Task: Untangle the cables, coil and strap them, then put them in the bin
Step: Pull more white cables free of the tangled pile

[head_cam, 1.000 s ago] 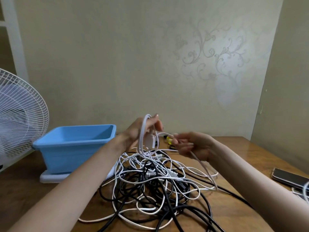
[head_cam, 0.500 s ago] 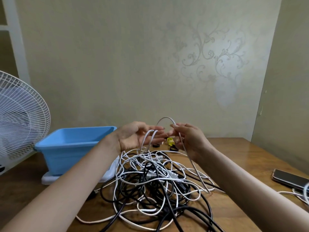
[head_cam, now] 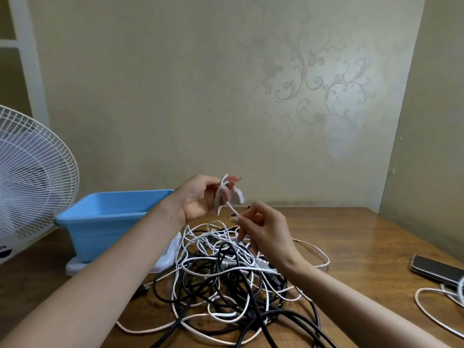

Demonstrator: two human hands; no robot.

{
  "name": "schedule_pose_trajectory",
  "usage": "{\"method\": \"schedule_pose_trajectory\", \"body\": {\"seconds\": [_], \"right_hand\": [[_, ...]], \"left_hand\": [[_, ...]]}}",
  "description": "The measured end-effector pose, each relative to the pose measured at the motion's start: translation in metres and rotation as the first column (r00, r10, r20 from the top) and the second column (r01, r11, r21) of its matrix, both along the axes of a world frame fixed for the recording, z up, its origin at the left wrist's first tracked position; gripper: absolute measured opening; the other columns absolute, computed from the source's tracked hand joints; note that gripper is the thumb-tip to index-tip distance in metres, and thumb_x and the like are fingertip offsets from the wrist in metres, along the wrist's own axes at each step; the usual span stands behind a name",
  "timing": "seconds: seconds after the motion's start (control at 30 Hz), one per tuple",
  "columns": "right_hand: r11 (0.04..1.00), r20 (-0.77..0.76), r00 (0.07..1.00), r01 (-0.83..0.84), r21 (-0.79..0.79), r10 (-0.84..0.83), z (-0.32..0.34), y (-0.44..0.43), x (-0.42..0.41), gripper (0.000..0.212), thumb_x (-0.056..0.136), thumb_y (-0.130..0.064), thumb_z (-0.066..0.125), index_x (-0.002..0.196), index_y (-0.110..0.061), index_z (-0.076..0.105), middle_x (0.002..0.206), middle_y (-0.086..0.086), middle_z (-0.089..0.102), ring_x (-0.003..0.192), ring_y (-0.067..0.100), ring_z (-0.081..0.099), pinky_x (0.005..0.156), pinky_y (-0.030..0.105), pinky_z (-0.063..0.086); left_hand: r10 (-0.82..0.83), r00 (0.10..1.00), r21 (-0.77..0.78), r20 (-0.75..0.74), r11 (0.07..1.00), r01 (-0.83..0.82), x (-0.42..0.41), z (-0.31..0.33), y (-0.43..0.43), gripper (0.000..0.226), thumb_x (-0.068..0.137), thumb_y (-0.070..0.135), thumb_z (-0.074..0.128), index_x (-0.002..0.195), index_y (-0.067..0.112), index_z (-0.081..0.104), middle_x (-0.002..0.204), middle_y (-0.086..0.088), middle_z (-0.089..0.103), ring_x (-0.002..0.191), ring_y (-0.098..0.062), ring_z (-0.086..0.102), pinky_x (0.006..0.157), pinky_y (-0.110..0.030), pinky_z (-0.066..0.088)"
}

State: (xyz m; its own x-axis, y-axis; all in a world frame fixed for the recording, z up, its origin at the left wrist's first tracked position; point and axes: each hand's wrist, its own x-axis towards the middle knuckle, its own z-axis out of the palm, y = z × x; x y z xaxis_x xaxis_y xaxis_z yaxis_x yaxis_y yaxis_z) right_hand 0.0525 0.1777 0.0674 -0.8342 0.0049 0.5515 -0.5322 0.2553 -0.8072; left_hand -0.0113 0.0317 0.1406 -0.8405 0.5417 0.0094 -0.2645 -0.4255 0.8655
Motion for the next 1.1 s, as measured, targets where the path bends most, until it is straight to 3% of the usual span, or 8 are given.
{"method": "schedule_pose_trajectory", "body": {"seconds": [0.17, 0.37, 0.53, 0.63, 0.7, 0.9, 1.0, 1.1], "right_hand": [[0.833, 0.509, 0.72, -0.553, 0.009, 0.472, -0.018, 0.034, -0.011, 0.021, 0.091, -0.025, 0.06, 0.095, -0.004, 0.063, 0.057, 0.004, 0.06, 0.036, 0.006, 0.047, 0.035, 0.013, 0.035], [0.733, 0.633, 0.435, -0.591, -0.336, 0.64, -0.032, 0.104, -0.033, 0.028, 0.083, -0.031, 0.072, 0.07, -0.015, 0.054, 0.045, -0.005, 0.049, 0.033, 0.004, 0.042, 0.036, 0.014, 0.036], [0.845, 0.619, 0.608, -0.502, -0.186, 0.497, -0.019, 0.133, -0.04, 0.033, 0.066, -0.042, 0.084, 0.065, -0.016, 0.064, 0.06, 0.007, 0.063, 0.062, 0.018, 0.063, 0.061, 0.023, 0.05], [0.876, 0.501, 0.733, -0.466, -0.122, 0.46, -0.017, 0.141, -0.041, 0.032, 0.068, -0.044, 0.082, 0.064, -0.016, 0.066, 0.071, 0.009, 0.064, 0.082, 0.025, 0.064, 0.09, 0.039, 0.051], [0.898, 0.439, 0.784, -0.362, -0.249, 0.438, -0.015, 0.138, -0.044, 0.037, 0.061, -0.042, 0.086, 0.063, -0.012, 0.064, 0.056, 0.007, 0.053, 0.065, 0.022, 0.06, 0.081, 0.037, 0.053], [0.942, 0.513, 0.847, 0.047, -0.332, 0.139, 0.017, 0.097, -0.059, 0.019, 0.095, -0.013, 0.054, 0.08, -0.001, 0.053, 0.038, -0.001, 0.038, 0.028, 0.005, 0.028, 0.032, 0.017, 0.026], [0.862, 0.557, 0.792, 0.08, -0.5, 0.25, 0.045, 0.067, -0.056, 0.029, 0.101, -0.008, 0.034, 0.074, -0.005, 0.043, 0.039, 0.004, 0.043, 0.028, 0.01, 0.041, 0.033, 0.019, 0.042], [0.702, 0.477, 0.737, 0.006, -0.712, 0.479, 0.075, 0.047, -0.046, 0.026, 0.099, -0.001, 0.028, 0.08, 0.005, 0.045, 0.058, 0.019, 0.059, 0.045, 0.026, 0.063, 0.049, 0.039, 0.057]], "left_hand": [[0.111, 0.988, -0.1, -0.104, 0.988, -0.122, -0.015, 0.006, -0.021, 0.026, 0.097, 0.003, 0.03, 0.082, 0.002, 0.05, 0.055, -0.001, 0.055, 0.025, -0.001, 0.024, 0.025, -0.01, 0.016], [0.113, 0.975, -0.246, -0.193, 0.956, -0.16, -0.006, 0.014, -0.039, 0.032, 0.101, 0.018, 0.034, 0.074, 0.005, 0.046, 0.035, 0.0, 0.044, 0.022, -0.003, 0.022, 0.034, -0.014, 0.007], [0.034, 0.986, -0.275, -0.165, 0.958, -0.079, -0.009, 0.008, -0.041, 0.018, 0.092, 0.014, 0.045, 0.075, 0.007, 0.046, 0.041, -0.002, 0.051, 0.022, -0.003, 0.024, 0.038, -0.013, 0.005], [-0.06, 0.986, -0.199, -0.153, 0.98, 0.029, -0.017, 0.013, -0.053, 0.029, 0.056, 0.012, 0.087, 0.068, 0.007, 0.062, 0.051, -0.001, 0.054, 0.022, -0.002, 0.027, 0.029, -0.01, 0.014], [-0.039, 0.983, -0.174, -0.177, 0.985, 0.008, -0.021, 0.017, -0.06, 0.036, 0.042, 0.014, 0.094, 0.064, 0.011, 0.066, 0.055, 0.001, 0.055, 0.023, -0.001, 0.027, 0.027, -0.01, 0.017], [-0.041, 0.942, -0.442, -0.332, 0.889, -0.117, -0.012, 0.015, -0.031, 0.037, 0.081, 0.033, 0.052, 0.059, 0.005, 0.066, 0.036, 0.008, 0.033, 0.026, -0.002, 0.023, 0.031, -0.009, 0.013], [-0.021, 0.93, -0.47, -0.368, 0.867, -0.167, -0.012, 0.016, -0.019, 0.024, 0.094, 0.018, 0.05, 0.084, -0.001, 0.062, 0.05, 0.004, 0.058, 0.032, -0.001, 0.029, 0.034, -0.01, 0.019], [0.064, 0.929, -0.432, -0.365, 0.872, -0.23, -0.014, 0.015, -0.004, 0.007, 0.096, 0.003, 0.046, 0.09, 0.005, 0.05, 0.049, 0.002, 0.052, 0.031, -0.001, 0.033, 0.032, -0.013, 0.023]]}}
